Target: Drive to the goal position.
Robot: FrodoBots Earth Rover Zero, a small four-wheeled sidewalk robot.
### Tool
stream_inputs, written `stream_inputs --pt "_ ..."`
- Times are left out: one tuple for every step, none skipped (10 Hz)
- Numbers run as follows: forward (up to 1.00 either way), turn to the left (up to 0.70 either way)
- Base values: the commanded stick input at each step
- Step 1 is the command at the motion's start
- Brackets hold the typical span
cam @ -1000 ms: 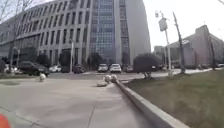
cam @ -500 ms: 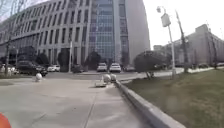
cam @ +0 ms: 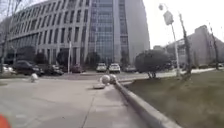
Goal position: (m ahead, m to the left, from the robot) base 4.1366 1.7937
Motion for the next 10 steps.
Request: stream_inputs --pt "0.7 0.0" --pt "0.7 0.0" --pt "0.7 0.0" --pt "0.68 0.02" --pt "0.53 0.17" --pt "0.37 0.33" --pt "0.21 0.49" --pt "0.06 0.64" --pt "0.0 0.7" --pt "0.0 0.7"
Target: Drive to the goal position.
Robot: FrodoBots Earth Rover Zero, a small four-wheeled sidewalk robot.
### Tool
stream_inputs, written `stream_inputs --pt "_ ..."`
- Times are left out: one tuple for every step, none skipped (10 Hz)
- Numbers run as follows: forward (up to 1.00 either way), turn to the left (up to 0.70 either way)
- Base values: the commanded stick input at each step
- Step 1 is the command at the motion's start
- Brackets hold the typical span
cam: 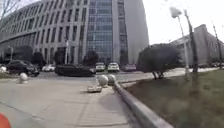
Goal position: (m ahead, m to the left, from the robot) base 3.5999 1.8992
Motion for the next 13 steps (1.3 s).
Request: stream_inputs --pt "0.0 0.7" --pt "0.0 0.7" --pt "0.0 0.7" --pt "0.0 0.7" --pt "0.0 0.42" --pt "0.0 0.0" --pt "0.0 0.0" --pt "0.0 0.0" --pt "0.09 0.0" --pt "0.53 0.0" --pt "0.7 0.0" --pt "0.59 0.0" --pt "0.33 0.0"
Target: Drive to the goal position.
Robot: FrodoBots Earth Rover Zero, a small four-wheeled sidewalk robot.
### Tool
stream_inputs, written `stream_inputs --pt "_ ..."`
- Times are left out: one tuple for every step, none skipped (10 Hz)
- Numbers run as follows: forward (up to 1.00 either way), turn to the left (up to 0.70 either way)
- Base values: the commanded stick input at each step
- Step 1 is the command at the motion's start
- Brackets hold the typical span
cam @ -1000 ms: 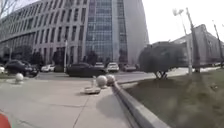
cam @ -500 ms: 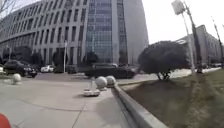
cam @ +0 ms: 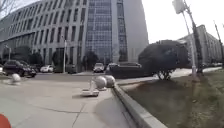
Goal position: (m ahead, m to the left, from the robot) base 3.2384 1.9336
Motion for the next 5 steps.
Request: stream_inputs --pt "0.1 0.0" --pt "0.0 0.08" --pt "0.0 0.35" --pt "0.0 0.7" --pt "0.0 0.7"
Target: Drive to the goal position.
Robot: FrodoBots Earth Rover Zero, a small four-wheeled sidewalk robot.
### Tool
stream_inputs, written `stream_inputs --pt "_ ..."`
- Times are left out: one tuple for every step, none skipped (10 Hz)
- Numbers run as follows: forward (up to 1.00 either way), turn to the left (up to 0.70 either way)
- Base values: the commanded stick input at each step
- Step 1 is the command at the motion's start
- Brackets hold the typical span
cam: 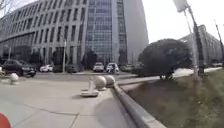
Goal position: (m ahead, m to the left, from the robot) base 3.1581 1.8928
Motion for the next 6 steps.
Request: stream_inputs --pt "0.0 0.7" --pt "0.0 0.7" --pt "0.0 0.7" --pt "0.0 0.7" --pt "0.0 0.7" --pt "0.0 0.7"
